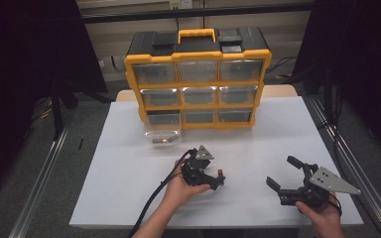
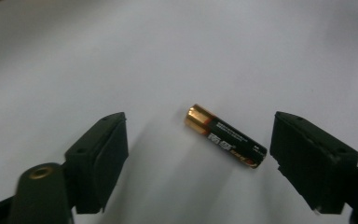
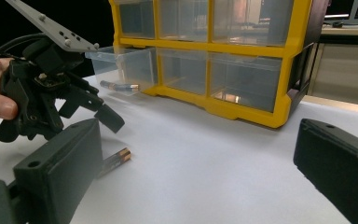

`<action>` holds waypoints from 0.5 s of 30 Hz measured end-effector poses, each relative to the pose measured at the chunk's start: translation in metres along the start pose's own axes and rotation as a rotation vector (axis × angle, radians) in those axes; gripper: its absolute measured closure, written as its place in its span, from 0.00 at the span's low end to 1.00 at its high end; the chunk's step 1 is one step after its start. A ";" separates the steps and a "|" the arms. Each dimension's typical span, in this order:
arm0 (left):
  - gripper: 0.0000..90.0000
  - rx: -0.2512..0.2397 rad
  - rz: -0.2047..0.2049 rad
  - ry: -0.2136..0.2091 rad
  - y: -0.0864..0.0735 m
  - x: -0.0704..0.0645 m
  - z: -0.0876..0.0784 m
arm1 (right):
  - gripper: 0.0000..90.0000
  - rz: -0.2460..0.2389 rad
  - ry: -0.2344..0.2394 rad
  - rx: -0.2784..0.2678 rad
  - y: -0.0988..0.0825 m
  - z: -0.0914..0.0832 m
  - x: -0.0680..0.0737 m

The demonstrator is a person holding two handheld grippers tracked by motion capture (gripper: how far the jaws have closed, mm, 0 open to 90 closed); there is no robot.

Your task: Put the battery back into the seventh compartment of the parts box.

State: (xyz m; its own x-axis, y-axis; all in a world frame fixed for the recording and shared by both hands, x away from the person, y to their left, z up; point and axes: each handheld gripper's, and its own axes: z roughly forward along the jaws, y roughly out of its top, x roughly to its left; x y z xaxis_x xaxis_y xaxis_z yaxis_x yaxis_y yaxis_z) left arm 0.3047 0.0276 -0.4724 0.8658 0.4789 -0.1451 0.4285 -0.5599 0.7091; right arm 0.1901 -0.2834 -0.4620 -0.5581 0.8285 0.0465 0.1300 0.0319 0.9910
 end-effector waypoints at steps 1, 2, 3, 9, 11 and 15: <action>0.25 0.007 0.016 0.013 0.000 -0.001 0.001 | 0.01 0.001 0.001 0.000 0.000 0.000 0.000; 0.28 -0.001 0.014 0.012 -0.001 -0.004 0.003 | 0.01 0.003 0.001 0.001 0.000 0.000 0.000; 0.29 0.015 0.040 0.016 -0.001 -0.005 0.003 | 0.01 0.005 0.002 0.003 0.000 0.000 0.000; 0.39 0.028 0.037 0.015 -0.002 -0.011 0.008 | 0.01 0.005 0.002 0.003 0.000 0.000 0.000; 0.43 0.033 0.042 0.014 -0.002 -0.011 0.008 | 0.01 0.003 0.003 0.003 0.000 0.000 0.000; 0.57 0.014 0.038 0.006 -0.003 -0.010 0.009 | 0.01 0.005 0.005 0.003 0.000 0.000 0.000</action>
State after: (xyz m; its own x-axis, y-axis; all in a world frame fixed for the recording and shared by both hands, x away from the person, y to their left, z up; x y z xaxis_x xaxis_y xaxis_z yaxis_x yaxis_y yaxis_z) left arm 0.2970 0.0182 -0.4788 0.8801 0.4608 -0.1140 0.3986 -0.5871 0.7046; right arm 0.1904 -0.2833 -0.4624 -0.5618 0.8256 0.0519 0.1354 0.0299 0.9903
